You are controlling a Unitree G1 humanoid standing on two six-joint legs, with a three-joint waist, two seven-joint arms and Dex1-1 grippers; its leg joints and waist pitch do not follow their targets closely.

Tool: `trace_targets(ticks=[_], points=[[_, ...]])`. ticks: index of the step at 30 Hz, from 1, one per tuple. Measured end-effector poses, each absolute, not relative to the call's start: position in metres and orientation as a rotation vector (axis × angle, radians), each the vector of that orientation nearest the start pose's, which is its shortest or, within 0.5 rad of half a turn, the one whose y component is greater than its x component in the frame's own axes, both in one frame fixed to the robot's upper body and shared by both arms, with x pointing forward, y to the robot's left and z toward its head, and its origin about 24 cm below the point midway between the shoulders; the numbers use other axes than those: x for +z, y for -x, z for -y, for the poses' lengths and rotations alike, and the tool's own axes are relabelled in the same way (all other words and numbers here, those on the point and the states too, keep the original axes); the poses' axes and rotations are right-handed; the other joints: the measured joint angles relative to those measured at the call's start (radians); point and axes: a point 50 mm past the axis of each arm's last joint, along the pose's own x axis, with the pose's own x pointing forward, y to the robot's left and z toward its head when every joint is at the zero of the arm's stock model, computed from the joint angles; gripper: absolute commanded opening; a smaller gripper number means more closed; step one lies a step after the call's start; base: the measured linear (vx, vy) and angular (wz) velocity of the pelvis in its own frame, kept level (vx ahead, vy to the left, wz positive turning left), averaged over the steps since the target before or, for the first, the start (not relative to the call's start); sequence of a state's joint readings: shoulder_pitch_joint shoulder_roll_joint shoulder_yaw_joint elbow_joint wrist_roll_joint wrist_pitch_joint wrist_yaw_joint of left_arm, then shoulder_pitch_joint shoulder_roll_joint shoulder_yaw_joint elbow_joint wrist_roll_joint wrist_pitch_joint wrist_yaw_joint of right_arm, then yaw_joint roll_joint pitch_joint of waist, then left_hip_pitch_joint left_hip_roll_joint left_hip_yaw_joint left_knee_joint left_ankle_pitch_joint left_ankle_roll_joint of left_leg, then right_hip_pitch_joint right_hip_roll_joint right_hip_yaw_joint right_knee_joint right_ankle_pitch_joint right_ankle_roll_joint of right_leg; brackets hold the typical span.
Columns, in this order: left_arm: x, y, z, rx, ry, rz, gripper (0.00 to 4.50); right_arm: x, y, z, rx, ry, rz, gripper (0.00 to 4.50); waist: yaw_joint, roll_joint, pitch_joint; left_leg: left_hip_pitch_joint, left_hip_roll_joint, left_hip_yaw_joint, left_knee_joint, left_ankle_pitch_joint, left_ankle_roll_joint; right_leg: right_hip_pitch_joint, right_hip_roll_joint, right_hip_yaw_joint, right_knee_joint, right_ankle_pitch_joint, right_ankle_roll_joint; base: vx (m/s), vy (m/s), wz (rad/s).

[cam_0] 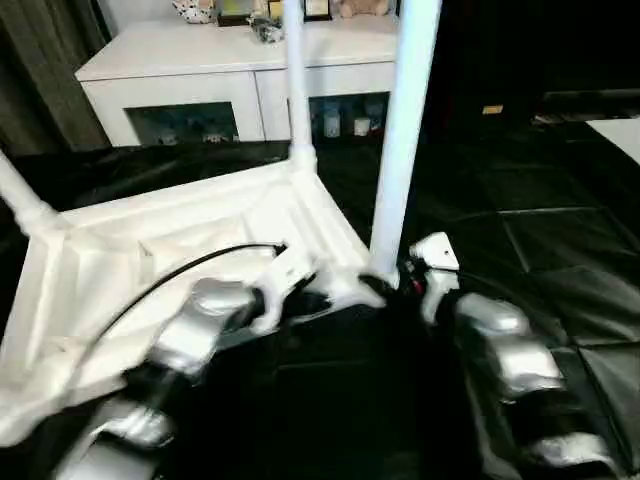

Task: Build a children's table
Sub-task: Rotate leg to tighten

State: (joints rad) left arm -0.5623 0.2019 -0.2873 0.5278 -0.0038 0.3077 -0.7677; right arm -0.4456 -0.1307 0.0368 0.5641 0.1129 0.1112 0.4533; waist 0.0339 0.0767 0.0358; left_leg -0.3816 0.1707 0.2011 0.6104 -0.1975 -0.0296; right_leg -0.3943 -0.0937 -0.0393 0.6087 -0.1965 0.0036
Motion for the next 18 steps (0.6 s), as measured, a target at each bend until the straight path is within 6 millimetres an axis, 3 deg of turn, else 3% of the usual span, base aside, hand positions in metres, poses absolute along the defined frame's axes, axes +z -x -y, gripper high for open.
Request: trace_targets(ticks=[3,10,12,15,18], points=[[0.039,-0.329,-0.077,-0.929,-0.256,-0.445,0.0,0.028,-0.334,0.121,0.382,-0.04,-0.256,2.56,0.0,0.001,0.0,0.0,0.0,0.0,0.0,0.0,0.0,0.001,0.0,0.0,-0.001,0.0,0.0,0.0,0.0,0.0],[0.04,-0.331,-0.071,-0.918,-0.268,-0.428,0.0,0.029,-0.338,0.12,0.345,-0.032,-0.229,2.56,0.0,0.002,-0.001,0.0,0.0,-0.001,-0.001,0.0,0.0,0.002,0.0,-0.001,-0.002,0.003,-0.004,0.0,0.0,0.0],[0.04,-0.331,-0.072,-0.922,-0.272,-0.423,0.0,0.029,-0.338,0.121,0.355,-0.051,-0.223,3.26,0.0,0.002,-0.001,-0.001,0.0,-0.001,-0.001,0.0,0.0,0.001,0.0,-0.001,-0.001,0.004,-0.004,0.0,0.0,0.0],[0.042,-0.333,-0.08,-0.906,-0.285,-0.416,0.0,0.03,-0.336,0.119,0.422,-0.088,-0.209,3.32,-0.005,0.002,-0.001,-0.003,0.001,-0.001,-0.002,0.0,0.0,-0.001,0.0,-0.002,0.0,0.004,-0.004,0.0,0.0,0.0],[0.042,-0.331,-0.089,-0.913,-0.294,-0.407,0.0,0.031,-0.333,0.122,0.519,-0.057,-0.206,3.74,-0.008,0.002,-0.001,-0.003,0.001,-0.001,-0.002,0.0,0.0,-0.005,0.0,-0.004,0.0,0.005,-0.003,0.0,0.0,0.0]])
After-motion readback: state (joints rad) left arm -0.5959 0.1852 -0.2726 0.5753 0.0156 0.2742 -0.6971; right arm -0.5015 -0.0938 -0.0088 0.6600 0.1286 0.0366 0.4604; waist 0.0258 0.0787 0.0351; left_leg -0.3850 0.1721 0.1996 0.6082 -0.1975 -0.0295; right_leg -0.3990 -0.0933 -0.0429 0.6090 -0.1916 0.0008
